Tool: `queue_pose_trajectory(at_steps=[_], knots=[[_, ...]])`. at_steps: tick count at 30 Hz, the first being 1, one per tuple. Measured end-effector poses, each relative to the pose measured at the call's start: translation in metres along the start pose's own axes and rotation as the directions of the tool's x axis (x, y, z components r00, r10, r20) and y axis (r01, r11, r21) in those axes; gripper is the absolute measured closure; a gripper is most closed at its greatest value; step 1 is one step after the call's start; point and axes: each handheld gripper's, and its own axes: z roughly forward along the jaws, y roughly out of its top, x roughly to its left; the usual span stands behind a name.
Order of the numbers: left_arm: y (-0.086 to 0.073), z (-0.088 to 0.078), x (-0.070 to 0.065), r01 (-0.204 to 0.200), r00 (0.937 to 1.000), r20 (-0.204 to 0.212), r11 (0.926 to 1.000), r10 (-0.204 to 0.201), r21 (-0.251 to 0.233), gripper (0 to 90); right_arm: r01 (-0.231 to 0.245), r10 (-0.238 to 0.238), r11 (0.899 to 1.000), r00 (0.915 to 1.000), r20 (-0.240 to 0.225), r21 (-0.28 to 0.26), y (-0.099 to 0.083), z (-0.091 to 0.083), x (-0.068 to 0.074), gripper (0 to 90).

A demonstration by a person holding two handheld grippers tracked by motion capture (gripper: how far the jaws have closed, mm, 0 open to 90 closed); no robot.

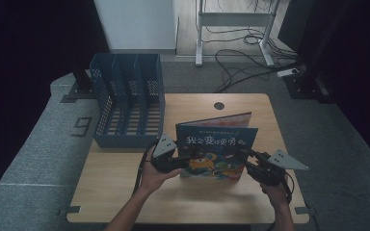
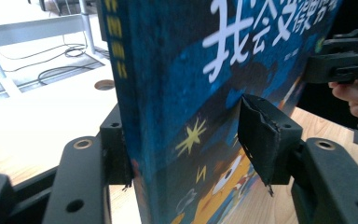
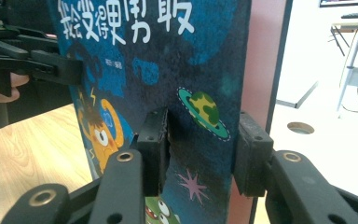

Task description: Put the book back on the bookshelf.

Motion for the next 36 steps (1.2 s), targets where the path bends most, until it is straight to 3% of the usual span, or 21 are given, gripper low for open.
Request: queue_pose_trajectory(at_steps=[13, 18, 20, 23, 27, 30, 31, 32, 36], knots=[[0.006, -0.006, -0.012, -0.032, 0.9995, 0.001, 0.9983, 0.032, -0.048, 47.9, 0.001, 0.000, 1.000, 0.9964, 0.085, -0.002, -0.002, 0.004, 0.000, 50.4], [0.006, -0.007, -0.013, -0.032, 0.9995, 0.005, 0.9982, 0.033, -0.051, 51.9, -0.013, 0.015, 1.000, 0.9913, 0.131, -0.016, -0.003, 0.006, 0.001, 40.5], [0.006, -0.008, -0.013, -0.031, 0.9995, 0.010, 0.9981, 0.031, -0.053, 54.8, -0.025, 0.027, 1.000, 0.9856, 0.167, -0.016, -0.003, 0.008, 0.001, 36.3], [0.005, -0.010, -0.014, -0.029, 0.9993, 0.022, 0.9981, 0.031, -0.054, 56.9, -0.034, 0.034, 0.999, 0.9823, 0.184, -0.007, -0.003, 0.011, 0.002, 34.7], [0.007, -0.014, -0.023, -0.037, 0.9985, 0.037, 0.9976, 0.040, -0.058, 60.5, -0.035, 0.033, 0.999, 0.9856, 0.166, 0.011, -0.004, 0.019, 0.006, 33.7], [0.009, -0.015, -0.031, -0.071, 0.9972, 0.017, 0.9956, 0.073, -0.061, 58.0, -0.048, 0.043, 0.999, 0.9829, 0.179, 0.024, -0.001, 0.026, 0.013, 26.2], [0.010, -0.016, -0.031, -0.070, 0.9973, 0.017, 0.9953, 0.072, -0.067, 57.5, -0.053, 0.048, 0.998, 0.9834, 0.175, 0.026, -0.001, 0.026, 0.013, 25.9], [0.012, -0.017, -0.030, -0.044, 0.9981, 0.040, 0.9955, 0.047, -0.084, 57.6, -0.059, 0.054, 0.998, 0.9847, 0.166, 0.025, -0.001, 0.027, 0.014, 25.8], [0.013, -0.018, -0.029, -0.032, 0.9983, 0.046, 0.9957, 0.036, -0.088, 57.8, -0.056, 0.051, 0.998, 0.9854, 0.163, 0.024, -0.001, 0.027, 0.015, 25.8]])
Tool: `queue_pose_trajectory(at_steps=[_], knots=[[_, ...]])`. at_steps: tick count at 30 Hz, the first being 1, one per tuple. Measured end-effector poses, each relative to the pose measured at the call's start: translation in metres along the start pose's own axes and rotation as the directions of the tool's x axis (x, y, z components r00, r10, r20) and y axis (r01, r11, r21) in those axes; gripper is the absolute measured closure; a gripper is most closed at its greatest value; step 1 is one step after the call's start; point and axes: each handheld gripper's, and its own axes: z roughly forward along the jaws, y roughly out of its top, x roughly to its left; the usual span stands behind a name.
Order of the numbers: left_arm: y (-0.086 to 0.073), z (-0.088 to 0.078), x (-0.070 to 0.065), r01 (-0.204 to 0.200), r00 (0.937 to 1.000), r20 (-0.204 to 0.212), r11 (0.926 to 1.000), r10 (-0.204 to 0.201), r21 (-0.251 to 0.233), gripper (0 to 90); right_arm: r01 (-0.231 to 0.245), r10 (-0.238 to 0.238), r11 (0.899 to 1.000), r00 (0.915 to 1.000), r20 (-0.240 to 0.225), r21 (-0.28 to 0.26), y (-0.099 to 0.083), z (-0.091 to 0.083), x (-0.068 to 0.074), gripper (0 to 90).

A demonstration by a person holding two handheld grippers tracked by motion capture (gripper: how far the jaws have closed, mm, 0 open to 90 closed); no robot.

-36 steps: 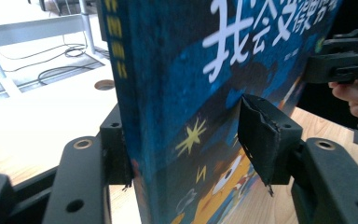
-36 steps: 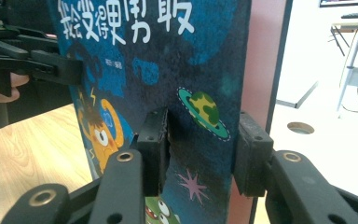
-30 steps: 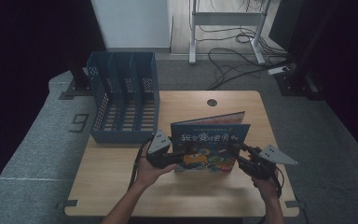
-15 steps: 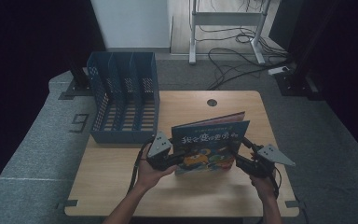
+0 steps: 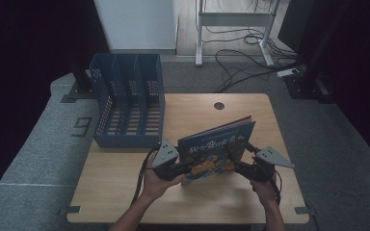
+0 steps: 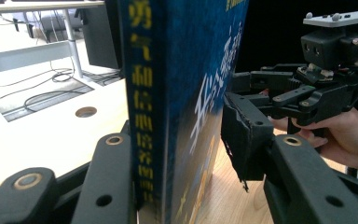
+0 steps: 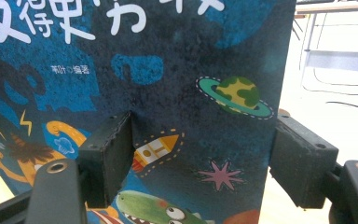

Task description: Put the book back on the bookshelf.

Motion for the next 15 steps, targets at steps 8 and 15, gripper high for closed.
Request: queue_pose_trajectory(at_steps=[8, 15], knots=[[0.0000, -0.0013, 0.0026, -0.007, 0.9999, -0.014, 0.9999, 0.007, -0.013, 57.5, 0.011, -0.011, 1.000, 0.9997, -0.020, -0.004, -0.0007, 0.0039, 0.0018, 26.5], [-0.0005, -0.0007, 0.0068, -0.012, 0.9997, 0.022, 0.9999, 0.012, 0.002, 53.7, 0.020, -0.021, 1.000, 0.9985, -0.050, -0.012, -0.0011, 0.0098, 0.0034, 28.0]])
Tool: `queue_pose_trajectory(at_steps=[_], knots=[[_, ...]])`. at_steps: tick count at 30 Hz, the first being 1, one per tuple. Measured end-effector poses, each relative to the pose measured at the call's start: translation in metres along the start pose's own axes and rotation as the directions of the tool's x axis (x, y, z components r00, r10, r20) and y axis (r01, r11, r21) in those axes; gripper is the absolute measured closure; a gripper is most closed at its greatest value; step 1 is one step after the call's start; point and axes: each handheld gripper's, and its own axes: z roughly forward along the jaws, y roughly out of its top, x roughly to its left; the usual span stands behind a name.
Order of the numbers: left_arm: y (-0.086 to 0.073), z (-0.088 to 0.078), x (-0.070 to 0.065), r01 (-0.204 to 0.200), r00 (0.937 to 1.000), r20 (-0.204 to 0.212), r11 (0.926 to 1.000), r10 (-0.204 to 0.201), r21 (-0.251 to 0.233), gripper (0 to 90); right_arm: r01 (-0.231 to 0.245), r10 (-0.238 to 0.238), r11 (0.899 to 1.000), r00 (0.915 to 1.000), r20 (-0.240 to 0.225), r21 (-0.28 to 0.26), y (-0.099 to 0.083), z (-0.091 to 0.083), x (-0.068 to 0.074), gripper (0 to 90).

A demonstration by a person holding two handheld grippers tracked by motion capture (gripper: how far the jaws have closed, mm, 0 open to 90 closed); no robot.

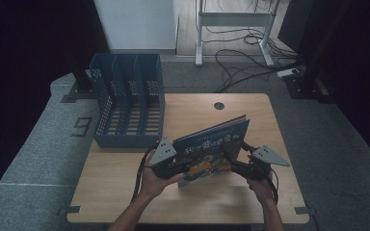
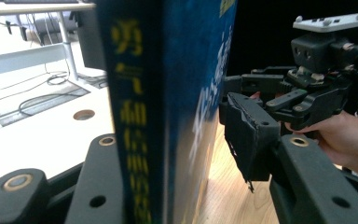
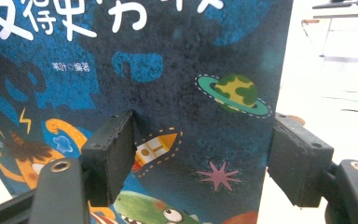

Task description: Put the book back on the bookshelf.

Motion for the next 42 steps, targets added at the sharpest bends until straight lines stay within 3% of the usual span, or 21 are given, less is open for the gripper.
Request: queue_pose_trajectory(at_steps=[3, 9, 11, 17, 27, 30, 36, 39, 42], knots=[[-0.001, 0.002, 0.000, 0.007, 1.0000, 0.004, 1.0000, -0.007, 0.006, 52.9, 0.010, -0.010, 1.000, 0.9997, -0.024, 0.002, 0.000, 0.002, 0.003, 28.5], [0.000, 0.001, 0.001, 0.027, 0.9996, -0.006, 0.9996, -0.027, -0.011, 56.7, 0.014, -0.013, 1.000, 0.9996, -0.025, 0.005, 0.000, 0.002, 0.005, 28.5], [0.001, -0.001, 0.000, 0.027, 0.9995, 0.015, 0.9991, -0.027, -0.031, 61.4, 0.017, -0.016, 1.000, 0.9994, -0.032, 0.002, 0.000, 0.003, 0.006, 28.2], [0.001, -0.004, -0.002, 0.037, 0.9976, 0.059, 0.9990, -0.036, -0.027, 72.7, 0.009, -0.008, 1.000, 0.9989, -0.046, 0.005, 0.000, 0.004, 0.005, 27.4], [0.003, -0.004, -0.003, 0.056, 0.9966, 0.063, 0.9970, -0.053, -0.053, 71.2, 0.007, -0.006, 1.000, 0.9987, -0.051, 0.008, -0.001, 0.003, 0.005, 27.4], [0.003, -0.004, -0.004, 0.050, 0.9969, 0.063, 0.9972, -0.046, -0.055, 72.4, 0.011, -0.010, 1.000, 0.9987, -0.050, 0.009, -0.001, 0.003, 0.005, 27.5], [0.003, -0.006, -0.010, 0.001, 0.9984, 0.057, 0.9984, 0.003, -0.057, 77.9, 0.016, -0.015, 1.000, 0.9981, -0.060, 0.014, -0.001, 0.003, 0.003, 28.2], [0.004, -0.007, -0.012, 0.005, 0.9996, 0.028, 0.9981, -0.003, -0.061, 81.6, 0.003, -0.001, 0.999, 0.9990, -0.044, 0.036, -0.002, 0.003, 0.001, 26.9], [0.002, -0.009, -0.008, 0.020, 0.9992, 0.036, 0.9966, -0.017, -0.080, 81.9, -0.023, 0.024, 0.999, 0.9990, -0.038, 0.034, -0.003, 0.002, -0.003, 26.3]])
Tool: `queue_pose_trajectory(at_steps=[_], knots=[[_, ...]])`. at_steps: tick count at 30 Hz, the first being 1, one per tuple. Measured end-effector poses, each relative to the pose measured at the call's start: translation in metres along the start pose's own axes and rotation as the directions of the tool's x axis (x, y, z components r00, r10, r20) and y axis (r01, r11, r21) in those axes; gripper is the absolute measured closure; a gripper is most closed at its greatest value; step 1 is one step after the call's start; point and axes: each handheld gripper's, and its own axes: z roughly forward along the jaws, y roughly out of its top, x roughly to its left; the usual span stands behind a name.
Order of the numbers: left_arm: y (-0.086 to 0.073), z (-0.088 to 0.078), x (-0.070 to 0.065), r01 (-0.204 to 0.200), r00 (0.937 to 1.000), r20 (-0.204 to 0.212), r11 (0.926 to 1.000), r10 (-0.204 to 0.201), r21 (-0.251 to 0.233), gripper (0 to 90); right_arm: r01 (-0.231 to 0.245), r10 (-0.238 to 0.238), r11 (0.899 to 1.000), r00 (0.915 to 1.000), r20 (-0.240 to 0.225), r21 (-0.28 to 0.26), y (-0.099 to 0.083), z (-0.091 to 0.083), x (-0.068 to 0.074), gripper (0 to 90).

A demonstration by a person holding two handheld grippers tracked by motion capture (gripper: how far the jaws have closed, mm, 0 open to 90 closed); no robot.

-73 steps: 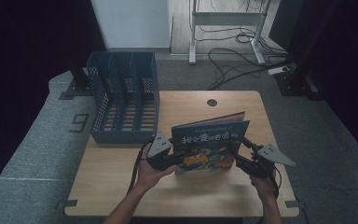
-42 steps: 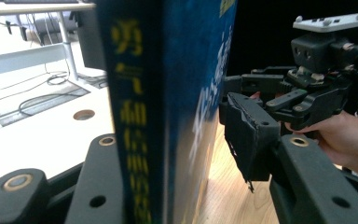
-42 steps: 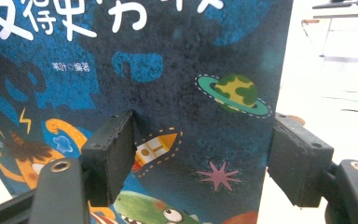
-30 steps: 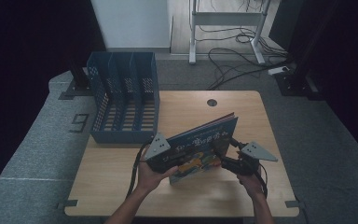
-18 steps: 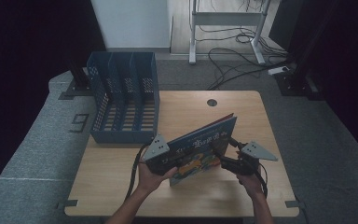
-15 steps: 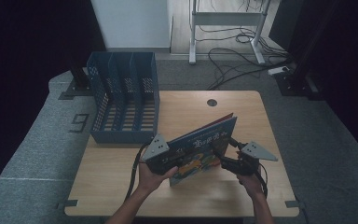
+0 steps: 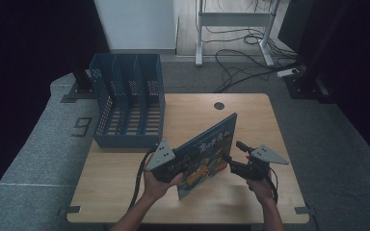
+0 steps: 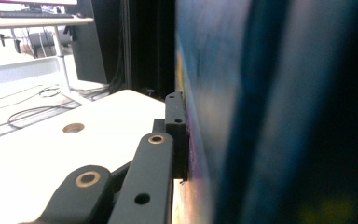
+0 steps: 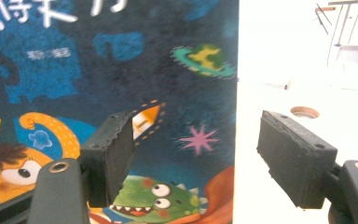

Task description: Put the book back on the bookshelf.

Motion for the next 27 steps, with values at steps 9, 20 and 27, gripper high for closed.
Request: queue_pose_trajectory(at_steps=[9, 20, 27], knots=[[0.008, -0.008, -0.001, 0.009, 0.9997, -0.023, 0.9994, -0.010, -0.033, 82.2, -0.026, 0.026, 1.000, 0.9996, 0.004, -0.010, -0.001, -0.005, -0.006, 26.6], [0.016, -0.018, 0.007, 0.029, 0.9990, -0.033, 0.9990, -0.030, -0.035, 82.2, -0.028, 0.028, 1.000, 0.9995, 0.014, -0.004, -0.002, -0.007, -0.008, 27.6], [0.020, -0.024, 0.008, 0.026, 0.9986, -0.045, 0.9992, -0.027, -0.030, 82.2, -0.031, 0.031, 1.000, 0.9993, 0.020, 0.000, -0.002, -0.008, -0.009, 28.2]])
